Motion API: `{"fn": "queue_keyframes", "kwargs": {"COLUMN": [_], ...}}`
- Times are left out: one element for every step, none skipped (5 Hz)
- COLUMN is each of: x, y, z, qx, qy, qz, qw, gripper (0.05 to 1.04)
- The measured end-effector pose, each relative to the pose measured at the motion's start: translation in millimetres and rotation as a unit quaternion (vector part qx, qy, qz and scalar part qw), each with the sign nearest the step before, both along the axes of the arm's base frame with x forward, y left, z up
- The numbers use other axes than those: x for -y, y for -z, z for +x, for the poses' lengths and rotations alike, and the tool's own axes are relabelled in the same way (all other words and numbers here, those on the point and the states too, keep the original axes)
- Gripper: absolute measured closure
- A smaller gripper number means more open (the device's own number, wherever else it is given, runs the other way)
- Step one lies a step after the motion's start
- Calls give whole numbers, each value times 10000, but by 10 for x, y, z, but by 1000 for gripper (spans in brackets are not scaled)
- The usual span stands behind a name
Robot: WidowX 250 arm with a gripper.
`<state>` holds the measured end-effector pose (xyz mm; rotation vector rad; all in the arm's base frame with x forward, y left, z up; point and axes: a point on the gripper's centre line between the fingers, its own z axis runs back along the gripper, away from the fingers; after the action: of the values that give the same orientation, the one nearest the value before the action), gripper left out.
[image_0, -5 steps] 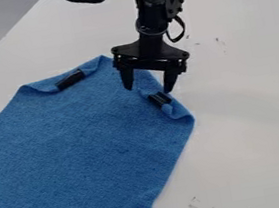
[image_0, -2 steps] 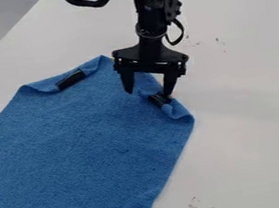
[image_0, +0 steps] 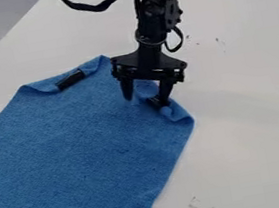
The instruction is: Fold the cloth from top right to bottom left
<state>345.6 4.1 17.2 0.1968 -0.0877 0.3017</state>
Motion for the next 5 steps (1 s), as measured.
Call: {"fn": "queue_keyframes", "kwargs": {"x": [19, 46, 43, 54, 68], "y": [18, 18, 15, -11, -5], "z": [-28, -28, -27, 0, -3], "qx": [-35, -18, -18, 11, 0], "qy": [-99, -143, -171, -130, -177], "qz": [-3, -7, 0, -29, -76], "qw": [9999, 9999, 9999, 9999, 9998], "gripper": [447, 484, 477, 556, 824]}}
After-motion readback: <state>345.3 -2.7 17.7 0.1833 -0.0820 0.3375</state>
